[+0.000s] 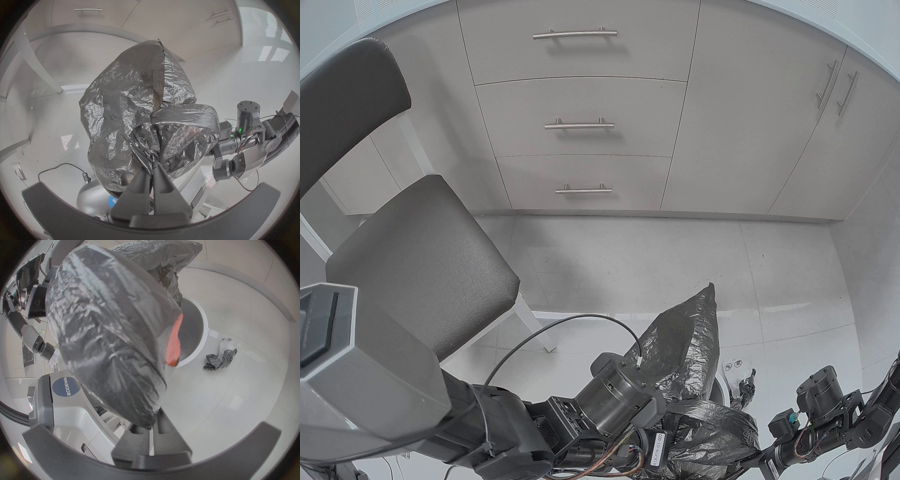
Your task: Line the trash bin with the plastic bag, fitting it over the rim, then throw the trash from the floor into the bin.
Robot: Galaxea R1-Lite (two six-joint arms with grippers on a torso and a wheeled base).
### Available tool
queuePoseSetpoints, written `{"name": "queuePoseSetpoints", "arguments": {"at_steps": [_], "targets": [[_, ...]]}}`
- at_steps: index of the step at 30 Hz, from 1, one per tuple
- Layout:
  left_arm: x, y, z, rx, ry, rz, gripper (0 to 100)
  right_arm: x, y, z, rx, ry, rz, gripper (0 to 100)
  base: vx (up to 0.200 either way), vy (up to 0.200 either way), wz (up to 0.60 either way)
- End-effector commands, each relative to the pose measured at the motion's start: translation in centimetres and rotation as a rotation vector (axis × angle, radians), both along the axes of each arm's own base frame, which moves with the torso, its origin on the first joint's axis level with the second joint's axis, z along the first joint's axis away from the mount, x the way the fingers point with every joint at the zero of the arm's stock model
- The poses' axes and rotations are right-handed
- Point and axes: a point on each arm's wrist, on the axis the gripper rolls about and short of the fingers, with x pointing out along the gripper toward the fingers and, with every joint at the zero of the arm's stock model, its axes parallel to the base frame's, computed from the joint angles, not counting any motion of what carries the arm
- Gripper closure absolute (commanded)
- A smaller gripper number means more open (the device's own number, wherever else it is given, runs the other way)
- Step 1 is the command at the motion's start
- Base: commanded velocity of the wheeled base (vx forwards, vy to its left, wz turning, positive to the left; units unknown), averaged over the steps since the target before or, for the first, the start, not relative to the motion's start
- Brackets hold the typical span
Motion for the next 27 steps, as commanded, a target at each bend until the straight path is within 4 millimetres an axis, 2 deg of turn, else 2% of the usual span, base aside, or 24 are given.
{"name": "queuePoseSetpoints", "arguments": {"at_steps": [1, 10, 15, 22, 27], "targets": [[0.4, -0.4, -0.8, 0.011, 0.004, 0.003, 100, -0.2, -0.5, 0.0, 0.0, 0.004, -0.025, 100, 0.0, 0.0, 0.0], [1.5, -0.3, -2.5, 0.023, -0.013, 0.026, 100, 1.1, -2.0, -1.3, -0.051, 0.04, -0.088, 100, 0.0, 0.0, 0.0], [2.2, -0.4, -3.9, 0.054, -0.057, 0.031, 100, 2.7, -3.0, -2.9, -0.051, -0.002, -0.135, 100, 0.0, 0.0, 0.0], [2.6, 0.0, -5.1, 0.052, -0.075, 0.059, 100, 3.7, -3.1, -4.3, -0.048, -0.011, -0.154, 100, 0.0, 0.0, 0.0], [3.1, 0.3, -6.1, 0.003, -0.103, 0.078, 100, 3.9, -3.0, -4.5, -0.046, -0.021, -0.151, 100, 0.0, 0.0, 0.0]]}}
